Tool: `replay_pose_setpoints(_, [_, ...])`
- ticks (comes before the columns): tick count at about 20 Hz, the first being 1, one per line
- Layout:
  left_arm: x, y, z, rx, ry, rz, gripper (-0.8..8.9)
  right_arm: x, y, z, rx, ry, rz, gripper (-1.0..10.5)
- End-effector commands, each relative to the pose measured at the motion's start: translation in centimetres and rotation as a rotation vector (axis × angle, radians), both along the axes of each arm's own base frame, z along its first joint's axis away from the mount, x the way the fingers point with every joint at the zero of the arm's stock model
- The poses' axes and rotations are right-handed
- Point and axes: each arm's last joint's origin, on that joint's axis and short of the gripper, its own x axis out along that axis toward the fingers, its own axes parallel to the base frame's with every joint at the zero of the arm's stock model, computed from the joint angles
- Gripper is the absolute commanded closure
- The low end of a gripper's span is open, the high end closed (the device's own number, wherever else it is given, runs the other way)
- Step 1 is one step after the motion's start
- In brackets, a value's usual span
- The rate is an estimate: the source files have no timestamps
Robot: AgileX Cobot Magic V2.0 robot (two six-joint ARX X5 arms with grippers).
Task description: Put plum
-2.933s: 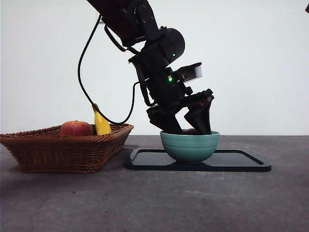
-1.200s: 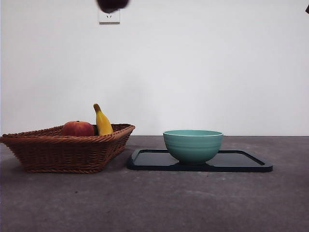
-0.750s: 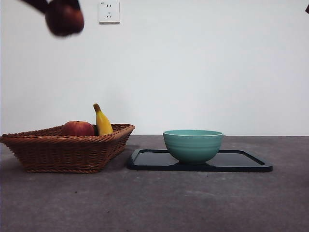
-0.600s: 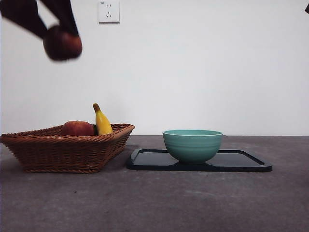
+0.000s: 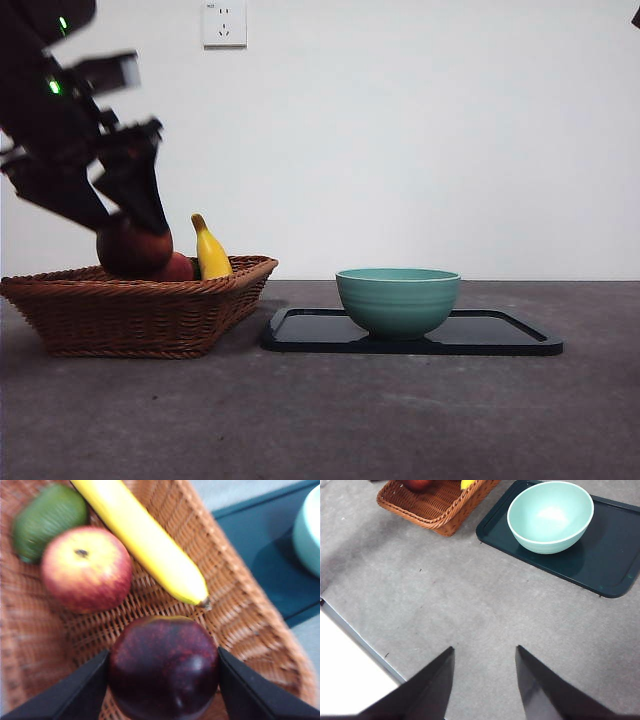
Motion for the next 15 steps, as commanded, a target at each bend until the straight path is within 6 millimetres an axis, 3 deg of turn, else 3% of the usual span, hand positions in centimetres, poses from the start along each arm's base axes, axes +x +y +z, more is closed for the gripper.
replay_pose_setpoints(1, [1.2, -0.4, -1.7, 0.013, 0.021, -0.008, 5.38, 0.1, 0.1, 0.2, 0.001, -0.014, 0.011, 7.5])
replay_pose_setpoints(4, [1.9, -0.6, -2.9, 0.018, 0.031, -0.008, 5.38, 0.1, 0.1, 0.2, 0.005, -0.009, 0.006, 7.5])
replay_pose_setpoints(12, [2.2, -0.7, -3.9, 0.041, 0.052, -0.017, 5.32, 0.1, 0.1, 0.2, 0.009, -0.005, 0.002, 7.5])
replay_pose_setpoints(15, [2.2, -0.7, -4.0, 0.043, 0.061, -0.016, 4.42, 0.1, 0.1, 0.2, 0.009, -0.006, 0.002, 7.5])
